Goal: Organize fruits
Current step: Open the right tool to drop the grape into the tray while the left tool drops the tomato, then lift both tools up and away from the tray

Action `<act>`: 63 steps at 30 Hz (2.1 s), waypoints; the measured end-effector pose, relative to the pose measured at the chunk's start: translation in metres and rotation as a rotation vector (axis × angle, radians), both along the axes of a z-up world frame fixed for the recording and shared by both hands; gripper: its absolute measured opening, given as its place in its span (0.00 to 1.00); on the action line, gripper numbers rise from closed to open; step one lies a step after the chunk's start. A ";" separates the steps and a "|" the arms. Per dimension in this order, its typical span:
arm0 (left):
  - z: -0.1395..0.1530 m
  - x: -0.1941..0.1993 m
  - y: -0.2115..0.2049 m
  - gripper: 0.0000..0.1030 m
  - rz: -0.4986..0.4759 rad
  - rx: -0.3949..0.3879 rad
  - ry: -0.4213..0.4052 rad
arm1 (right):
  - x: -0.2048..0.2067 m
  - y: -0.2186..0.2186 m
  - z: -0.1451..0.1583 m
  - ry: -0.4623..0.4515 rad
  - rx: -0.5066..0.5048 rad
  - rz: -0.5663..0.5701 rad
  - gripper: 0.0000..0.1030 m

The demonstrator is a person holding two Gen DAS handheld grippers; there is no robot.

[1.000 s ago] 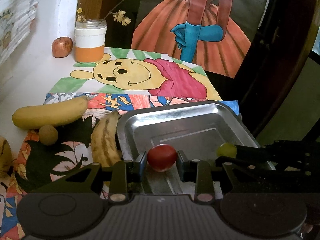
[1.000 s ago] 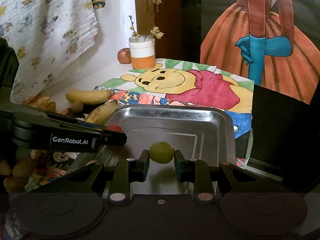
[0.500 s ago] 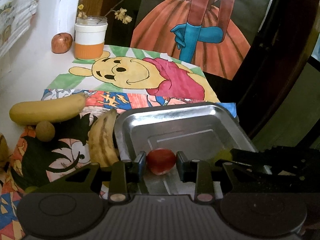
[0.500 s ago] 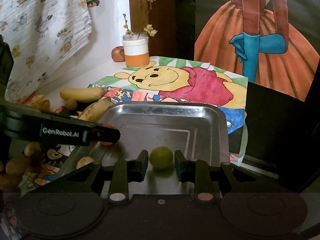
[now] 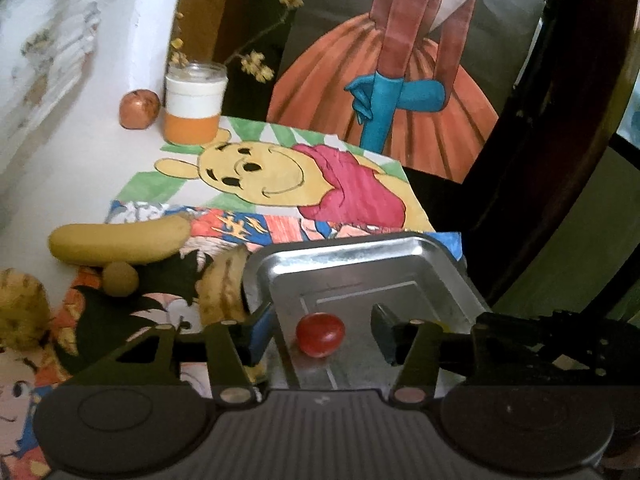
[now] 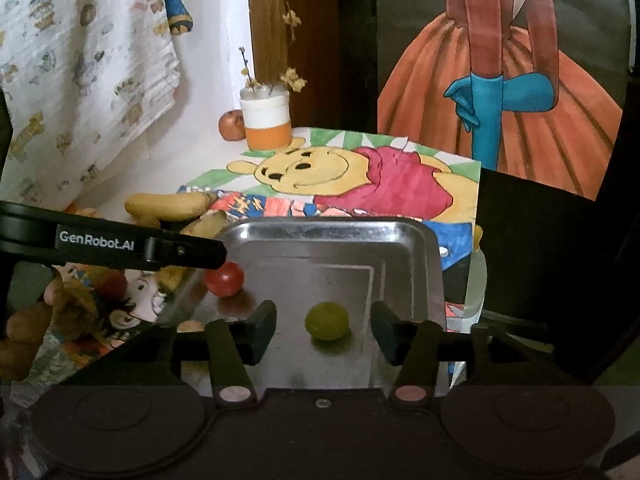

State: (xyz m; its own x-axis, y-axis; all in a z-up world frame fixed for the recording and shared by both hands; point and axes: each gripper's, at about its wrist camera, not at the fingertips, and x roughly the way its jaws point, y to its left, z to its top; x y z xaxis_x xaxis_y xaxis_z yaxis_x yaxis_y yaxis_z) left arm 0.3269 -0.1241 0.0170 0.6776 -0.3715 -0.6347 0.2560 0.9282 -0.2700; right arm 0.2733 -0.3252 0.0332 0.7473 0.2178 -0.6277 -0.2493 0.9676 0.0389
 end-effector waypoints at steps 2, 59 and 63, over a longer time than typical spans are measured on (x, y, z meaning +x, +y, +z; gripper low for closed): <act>0.008 -0.007 0.005 0.63 0.013 0.000 -0.013 | -0.007 0.003 0.007 -0.013 0.004 0.000 0.66; 0.263 -0.217 0.175 1.00 0.243 0.213 -0.249 | -0.097 0.105 0.348 -0.057 0.264 0.183 1.00; 0.241 -0.193 0.179 1.00 0.266 0.228 -0.198 | -0.057 0.122 0.329 -0.010 0.231 0.213 1.00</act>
